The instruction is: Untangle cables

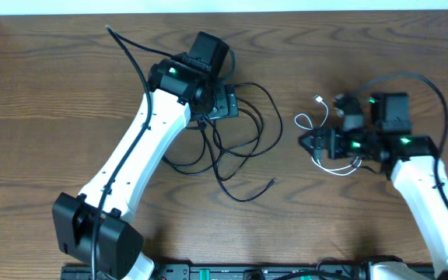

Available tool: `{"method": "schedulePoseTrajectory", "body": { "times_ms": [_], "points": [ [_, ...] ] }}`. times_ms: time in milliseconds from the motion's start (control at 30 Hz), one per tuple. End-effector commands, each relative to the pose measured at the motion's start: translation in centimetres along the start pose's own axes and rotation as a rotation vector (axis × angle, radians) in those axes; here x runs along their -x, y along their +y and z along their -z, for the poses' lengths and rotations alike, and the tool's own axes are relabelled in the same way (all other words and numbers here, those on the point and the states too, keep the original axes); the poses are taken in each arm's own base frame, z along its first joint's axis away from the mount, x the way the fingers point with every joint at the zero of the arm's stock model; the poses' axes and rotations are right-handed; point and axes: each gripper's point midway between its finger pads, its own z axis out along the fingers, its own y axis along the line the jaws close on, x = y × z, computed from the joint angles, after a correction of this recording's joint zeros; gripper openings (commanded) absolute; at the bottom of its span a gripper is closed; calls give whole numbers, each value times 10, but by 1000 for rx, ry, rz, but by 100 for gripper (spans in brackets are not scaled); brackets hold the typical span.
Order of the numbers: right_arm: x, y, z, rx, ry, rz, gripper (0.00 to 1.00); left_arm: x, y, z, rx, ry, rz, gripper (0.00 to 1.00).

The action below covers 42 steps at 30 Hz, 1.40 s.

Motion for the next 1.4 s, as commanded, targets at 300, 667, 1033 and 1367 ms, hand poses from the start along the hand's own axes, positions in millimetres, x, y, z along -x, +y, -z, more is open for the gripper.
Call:
{"method": "schedulePoseTrajectory", "body": {
  "times_ms": [300,667,1033,1367],
  "points": [
    [-11,-43,-33,-381,78,77,74,1,1,5,2,-10,-9,99],
    [-25,-90,-27,-498,109,-153,9,1,1,5,2,-10,-9,99],
    [-49,-121,-10,-587,177,-259,95,1,1,5,2,-10,-9,100],
    [-78,-145,-17,-653,165,-334,99,1,1,5,2,-10,-9,100]
  ]
}}
